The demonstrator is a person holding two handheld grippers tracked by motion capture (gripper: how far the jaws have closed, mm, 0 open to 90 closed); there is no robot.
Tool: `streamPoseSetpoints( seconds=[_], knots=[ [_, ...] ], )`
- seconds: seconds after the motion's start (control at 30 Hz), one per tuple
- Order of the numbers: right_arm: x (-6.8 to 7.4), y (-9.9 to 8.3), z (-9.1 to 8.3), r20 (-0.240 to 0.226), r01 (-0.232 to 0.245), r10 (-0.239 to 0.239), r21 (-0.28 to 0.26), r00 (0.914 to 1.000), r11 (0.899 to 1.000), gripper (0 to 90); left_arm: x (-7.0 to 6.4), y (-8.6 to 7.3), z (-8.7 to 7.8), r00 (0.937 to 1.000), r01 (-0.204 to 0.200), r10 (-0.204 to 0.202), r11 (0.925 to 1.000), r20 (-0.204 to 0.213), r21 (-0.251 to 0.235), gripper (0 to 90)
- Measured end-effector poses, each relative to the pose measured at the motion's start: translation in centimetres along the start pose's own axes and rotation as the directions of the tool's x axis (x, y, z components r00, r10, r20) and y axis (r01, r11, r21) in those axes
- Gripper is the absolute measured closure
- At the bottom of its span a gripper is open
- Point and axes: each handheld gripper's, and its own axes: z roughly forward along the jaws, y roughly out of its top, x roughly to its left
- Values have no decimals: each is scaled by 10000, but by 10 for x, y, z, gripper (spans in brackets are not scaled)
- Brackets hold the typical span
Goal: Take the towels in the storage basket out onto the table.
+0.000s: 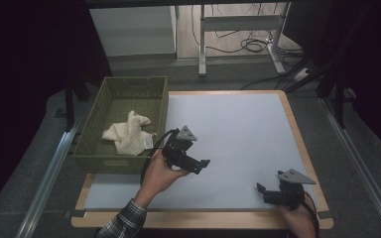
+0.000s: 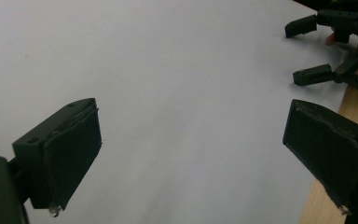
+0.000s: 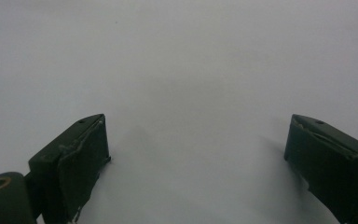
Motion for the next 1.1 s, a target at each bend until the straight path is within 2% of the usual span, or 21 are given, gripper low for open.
streamPoseSetpoints(
  seconds=[0.3, 0.37, 0.5, 0.53, 0.57, 0.6, 0.63, 0.73, 0.77, 0.8, 0.9, 0.93, 0.97, 1.07, 1.1],
  knots=[
    [0, 0, 0, -10, -5, 5, 4, 10000, 10000, 64, 18, 13, -10, 9987, -65, 73, 9999, -510, 148, 41],
    [0, 0, 0, -6, -3, 3, 0, 10000, 10000, 64, 27, 16, -16, 9980, 38, -30, 9999, -633, 124, 39],
    [0, 0, 0, -20, -14, 14, -1, 10000, 10000, 64, 36, 18, -21, 9968, 150, -142, 9998, -789, 92, 34],
    [0, 0, 0, -7, -8, 8, 8, 10000, 10000, 65, 43, 20, -24, 9961, 243, -234, 9997, -850, 92, 32],
    [0, 0, 0, -7, -8, 8, 8, 10000, 10000, 65, 43, 20, -24, 9961, 243, -234, 9997, -850, 92, 30],
    [0, 0, 0, -21, -12, 12, 0, 10000, 10000, 64, 50, 20, -27, 9955, 307, -300, 9995, -901, 54, 29],
    [0, 0, 0, -21, -12, 12, 0, 10000, 10000, 64, 50, 20, -27, 9955, 307, -300, 9995, -901, 54, 28],
    [0, 0, 0, -5, -14, 14, 7, 10000, 10000, 64, 64, 20, -32, 9933, 524, -520, 9986, -1028, 14, 26],
    [0, 0, 0, -10, -16, 16, 9, 10000, 10000, 64, 64, 20, -32, 9933, 524, -520, 9986, -1028, 14, 26],
    [0, 0, 0, -7, -10, 10, 8, 10000, 10000, 65, 71, 19, -34, 9911, 656, -650, 9978, -1163, 16, 24],
    [0, 0, 0, -8, -11, 11, 8, 10000, 10000, 65, 78, 17, -36, 9881, 756, -744, 9971, -1347, 39, 21],
    [0, 0, 0, -8, -14, 14, 8, 10000, 10000, 64, 85, 16, -37, 9865, 793, -783, 9969, -1441, 12, 21],
    [0, 0, 0, -8, -14, 14, 8, 10000, 10000, 64, 85, 16, -37, 9865, 793, -783, 9969, -1441, 12, 21],
    [0, 0, 0, -7, -18, 18, 10, 10000, 10000, 64, 99, 13, -43, 9805, 976, -956, 9952, -1717, 34, 21],
    [0, 0, 0, -6, -11, 11, 9, 10000, 10000, 64, 99, 13, -43, 9805, 976, -956, 9952, -1717, 34, 21]
  ],
)
